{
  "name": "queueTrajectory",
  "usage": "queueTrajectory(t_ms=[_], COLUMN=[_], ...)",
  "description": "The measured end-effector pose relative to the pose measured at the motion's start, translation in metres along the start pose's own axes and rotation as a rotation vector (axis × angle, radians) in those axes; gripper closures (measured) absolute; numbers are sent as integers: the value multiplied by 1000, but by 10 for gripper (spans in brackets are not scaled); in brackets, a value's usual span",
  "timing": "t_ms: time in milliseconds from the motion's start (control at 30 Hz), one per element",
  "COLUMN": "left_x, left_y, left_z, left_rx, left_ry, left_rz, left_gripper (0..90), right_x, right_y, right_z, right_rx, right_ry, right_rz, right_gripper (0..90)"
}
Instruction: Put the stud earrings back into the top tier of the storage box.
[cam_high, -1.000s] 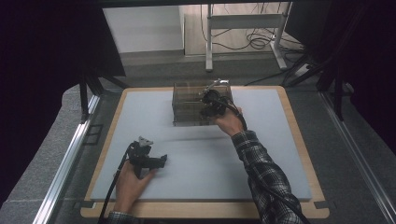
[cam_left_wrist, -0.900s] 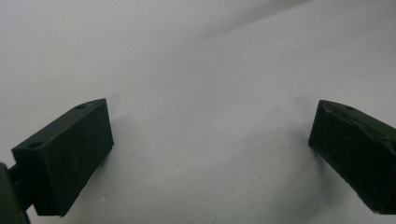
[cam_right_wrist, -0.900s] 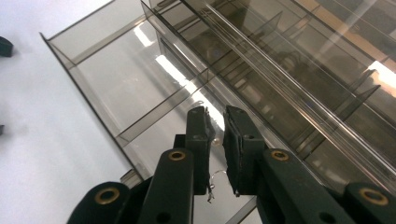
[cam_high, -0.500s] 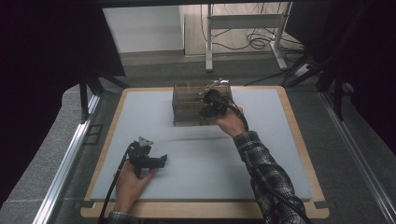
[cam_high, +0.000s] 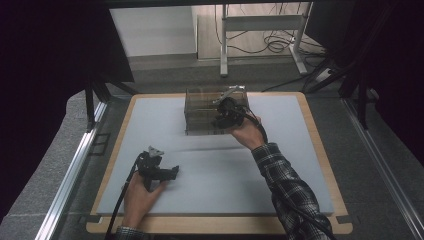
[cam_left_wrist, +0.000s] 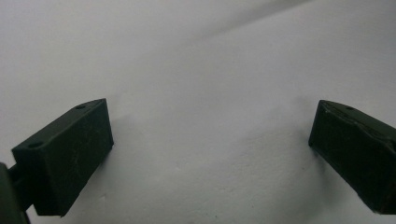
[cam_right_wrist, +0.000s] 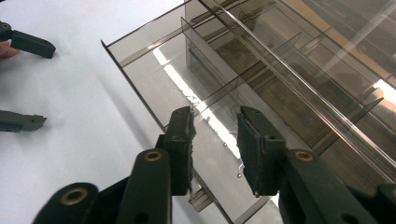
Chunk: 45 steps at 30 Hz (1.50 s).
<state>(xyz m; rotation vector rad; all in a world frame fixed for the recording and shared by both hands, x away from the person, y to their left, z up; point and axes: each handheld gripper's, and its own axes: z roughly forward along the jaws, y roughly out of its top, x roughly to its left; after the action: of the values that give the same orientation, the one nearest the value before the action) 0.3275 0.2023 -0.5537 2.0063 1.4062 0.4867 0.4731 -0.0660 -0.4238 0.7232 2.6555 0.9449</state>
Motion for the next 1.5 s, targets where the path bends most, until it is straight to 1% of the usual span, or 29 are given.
queueTrajectory(t_ms=[133,433,733,800,1033,1167,1300,1400,1500], left_x=[0,0,0,0,0,0,0,0,0], left_y=[0,0,0,0,0,0,0,0,0], left_z=[0,0,0,0,0,0,0,0,0], left_rx=[1,-1,-1,0,1,1,-3,-2,-3], left_ry=[0,0,0,0,1,1,2,1,2], left_rz=[0,0,0,0,3,3,-1,0,-1], left_gripper=[0,0,0,0,0,0,0,0,0], right_x=[3,9,16,17,20,23,25,27,30], right_y=[-2,-8,-18,-21,-33,-40,-45,-54,-60], right_z=[-2,-8,-14,-15,-20,-24,-28,-32,-34], right_rx=[-3,-15,-18,-12,-15,-14,-19,-17,-16], right_ry=[1,23,60,69,67,58,49,40,38], right_rz=[-8,-21,-22,-21,-11,-21,-23,-29,-23], right_gripper=[601,541,383,355,281,245,228,201,183])
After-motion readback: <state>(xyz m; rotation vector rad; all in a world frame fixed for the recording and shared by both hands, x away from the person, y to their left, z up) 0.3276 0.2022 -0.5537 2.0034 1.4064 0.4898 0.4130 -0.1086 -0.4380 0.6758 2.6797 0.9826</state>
